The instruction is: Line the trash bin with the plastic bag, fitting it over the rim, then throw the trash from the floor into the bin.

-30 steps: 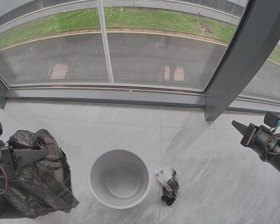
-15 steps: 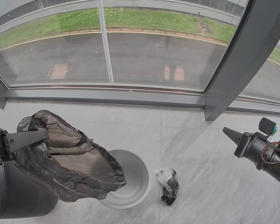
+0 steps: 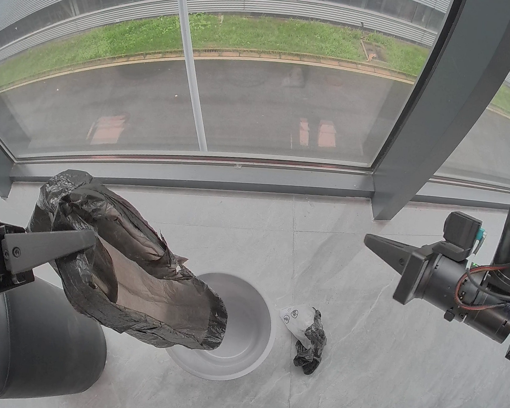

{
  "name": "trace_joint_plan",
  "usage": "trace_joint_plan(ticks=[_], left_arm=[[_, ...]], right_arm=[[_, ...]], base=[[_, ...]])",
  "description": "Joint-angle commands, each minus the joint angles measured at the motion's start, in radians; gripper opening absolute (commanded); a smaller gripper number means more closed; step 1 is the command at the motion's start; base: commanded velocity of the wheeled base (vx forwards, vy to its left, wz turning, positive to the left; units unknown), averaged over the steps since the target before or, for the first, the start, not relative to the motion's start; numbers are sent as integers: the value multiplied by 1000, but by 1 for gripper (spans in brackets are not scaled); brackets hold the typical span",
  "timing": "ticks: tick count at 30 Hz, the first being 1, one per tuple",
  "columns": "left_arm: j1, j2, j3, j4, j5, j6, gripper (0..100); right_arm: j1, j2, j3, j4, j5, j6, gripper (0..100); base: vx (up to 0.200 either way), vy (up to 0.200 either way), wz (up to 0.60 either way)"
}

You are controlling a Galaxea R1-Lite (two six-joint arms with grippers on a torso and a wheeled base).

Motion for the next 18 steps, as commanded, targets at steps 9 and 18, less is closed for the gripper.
trace_joint_plan(ticks=[9, 18], left_arm=[[-15, 18, -51, -71, -37, -31, 0], [-15, 44, -88, -74, -37, -31, 0]], right_arm=[[236, 283, -193, 17, -121, -71, 100], [281, 396, -245, 17, -129, -75, 100]], base=[[0, 0, 0], [0, 0, 0]])
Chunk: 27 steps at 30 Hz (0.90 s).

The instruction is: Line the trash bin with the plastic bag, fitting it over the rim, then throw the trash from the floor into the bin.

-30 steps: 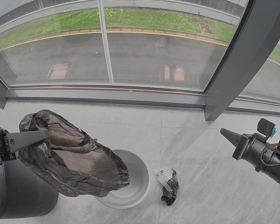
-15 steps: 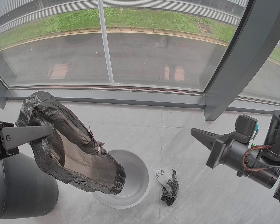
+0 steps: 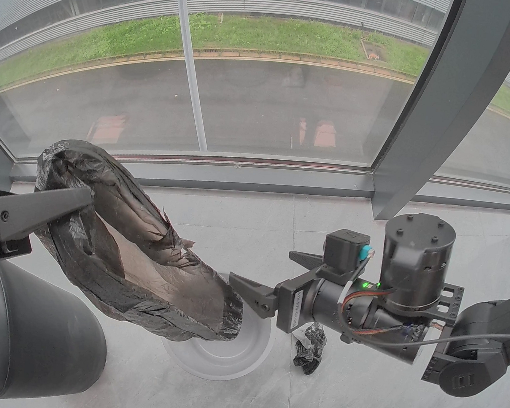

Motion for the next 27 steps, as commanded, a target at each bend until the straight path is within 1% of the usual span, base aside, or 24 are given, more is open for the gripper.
trace_joint_plan(ticks=[1, 5, 11, 16, 20, 27], left_arm=[[-1, 20, -21, -1, 0, -1, 0], [-1, 23, -29, -2, 1, -1, 0], [-1, 23, -41, -2, 1, -2, 0], [-13, 4, -47, -2, 1, -19, 0], [-27, -2, -42, -2, 1, -30, 0], [-38, -17, -39, -2, 1, -45, 0]], right_arm=[[25, 94, -26, -1, -5, -2, 100], [36, 122, -36, -2, -49, -2, 100], [36, 157, -42, -7, -51, -2, 100], [34, 221, -115, -5, -47, -5, 100], [33, 290, -175, -4, -47, -23, 100], [36, 372, -214, -4, -47, -37, 100]], base=[[0, 0, 0], [0, 0, 0], [0, 0, 0], [0, 0, 0], [0, 0, 0], [0, 0, 0]])
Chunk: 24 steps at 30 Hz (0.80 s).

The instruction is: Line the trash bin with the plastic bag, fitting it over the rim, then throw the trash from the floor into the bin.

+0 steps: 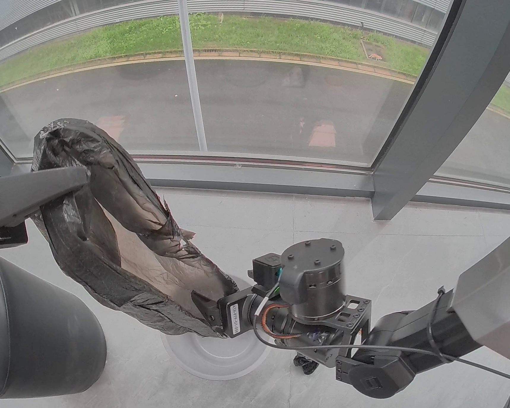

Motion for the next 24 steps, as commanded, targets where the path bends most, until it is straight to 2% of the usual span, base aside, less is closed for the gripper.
trace_joint_plan(ticks=[1, 15, 16, 24], left_arm=[[-8, -20, 5, 0, 0, -3, 0], [-9, -25, 10, 0, 0, -10, 0], [-9, -25, 11, 0, 0, -10, 0], [-8, -28, 25, 1, 0, -10, 0]], right_arm=[[3, 79, -23, -2, 0, -2, 100], [-1, 93, -38, -2, 0, -1, 100], [-1, 91, -37, -2, 0, -1, 0], [5, 64, 3, -3, 0, 6, 0]], base=[[0, 0, 0], [0, 0, 0], [0, 0, 0], [0, 0, 0]])
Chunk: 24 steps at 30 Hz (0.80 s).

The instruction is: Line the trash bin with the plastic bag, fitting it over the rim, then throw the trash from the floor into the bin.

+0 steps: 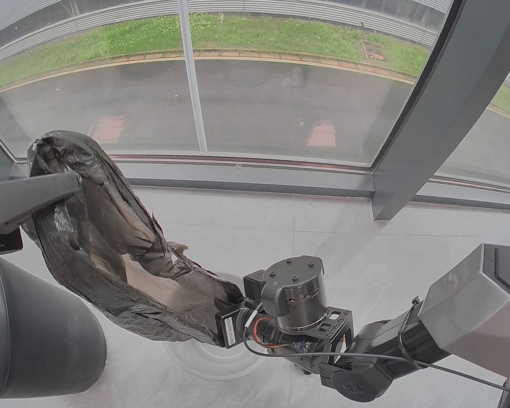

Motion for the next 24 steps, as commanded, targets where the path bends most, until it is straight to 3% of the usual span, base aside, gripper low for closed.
trace_joint_plan(ticks=[1, 12, 14, 15, 16, 24], left_arm=[[2, -3, 17, -1, 0, 0, 0], [18, 8, 66, -1, 5, 3, 0], [48, 15, 95, -1, 5, 3, 0], [48, 15, 95, -1, 5, 3, 0], [59, 28, 115, -1, 5, 3, 0], [81, 84, 175, -1, 6, 1, 0]], right_arm=[[4, -39, 39, -1, 3, 4, 0], [5, -166, 132, 0, 36, -2, 0], [5, -234, 178, 20, 125, 0, 0], [5, -234, 178, 20, 125, 0, 0], [4, -271, 197, 59, 175, 1, 0], [4, -335, 204, 200, 339, 46, 0]], base=[[0, 0, 0], [0, 0, 0], [0, 0, 0], [0, 0, 0], [0, 0, 0], [0, 0, 0]])
